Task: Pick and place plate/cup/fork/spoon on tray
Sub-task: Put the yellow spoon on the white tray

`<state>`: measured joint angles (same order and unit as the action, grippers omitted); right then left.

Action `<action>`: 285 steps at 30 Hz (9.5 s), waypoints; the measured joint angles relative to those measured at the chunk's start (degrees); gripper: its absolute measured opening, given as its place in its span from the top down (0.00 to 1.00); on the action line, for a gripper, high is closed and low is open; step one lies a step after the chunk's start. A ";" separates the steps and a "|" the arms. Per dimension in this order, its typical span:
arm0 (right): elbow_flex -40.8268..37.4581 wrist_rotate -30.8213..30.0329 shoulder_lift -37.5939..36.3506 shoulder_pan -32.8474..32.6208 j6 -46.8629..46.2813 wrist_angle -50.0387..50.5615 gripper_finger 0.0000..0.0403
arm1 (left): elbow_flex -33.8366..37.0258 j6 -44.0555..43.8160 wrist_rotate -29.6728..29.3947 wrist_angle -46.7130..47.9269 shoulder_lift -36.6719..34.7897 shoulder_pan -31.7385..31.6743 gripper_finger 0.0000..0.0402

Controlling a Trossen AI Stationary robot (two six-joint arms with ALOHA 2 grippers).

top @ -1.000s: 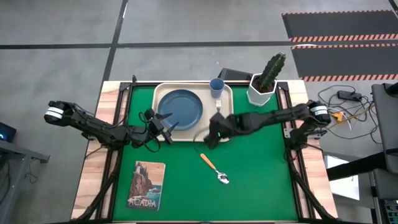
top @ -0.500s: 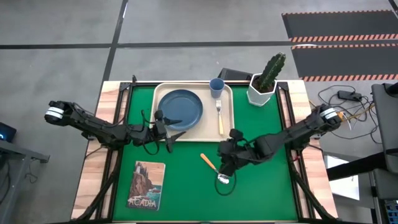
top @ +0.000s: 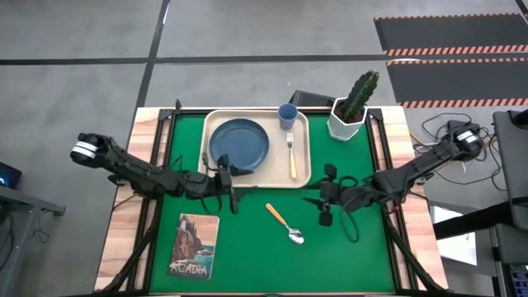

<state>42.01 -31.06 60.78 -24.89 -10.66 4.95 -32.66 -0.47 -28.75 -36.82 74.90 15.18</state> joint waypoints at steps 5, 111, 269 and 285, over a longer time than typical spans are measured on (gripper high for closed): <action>-8.58 5.51 -7.23 -0.13 7.25 -12.66 0.65 | -4.00 -2.39 0.30 0.47 5.86 3.07 0.47; -24.67 21.00 -41.54 -0.13 14.79 -17.13 0.66 | -26.56 -12.67 18.18 27.35 38.27 -0.98 0.80; -23.73 22.04 -58.10 -0.13 10.70 -0.50 0.66 | -37.92 -69.26 -13.66 44.88 42.09 -15.10 0.87; -23.73 22.04 -58.10 -0.13 10.67 -0.48 0.66 | -37.92 -69.37 -13.45 44.39 42.09 -15.10 0.67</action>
<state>18.28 -9.02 2.68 -25.02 0.01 4.47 -70.59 -69.84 -42.20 7.57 116.99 0.08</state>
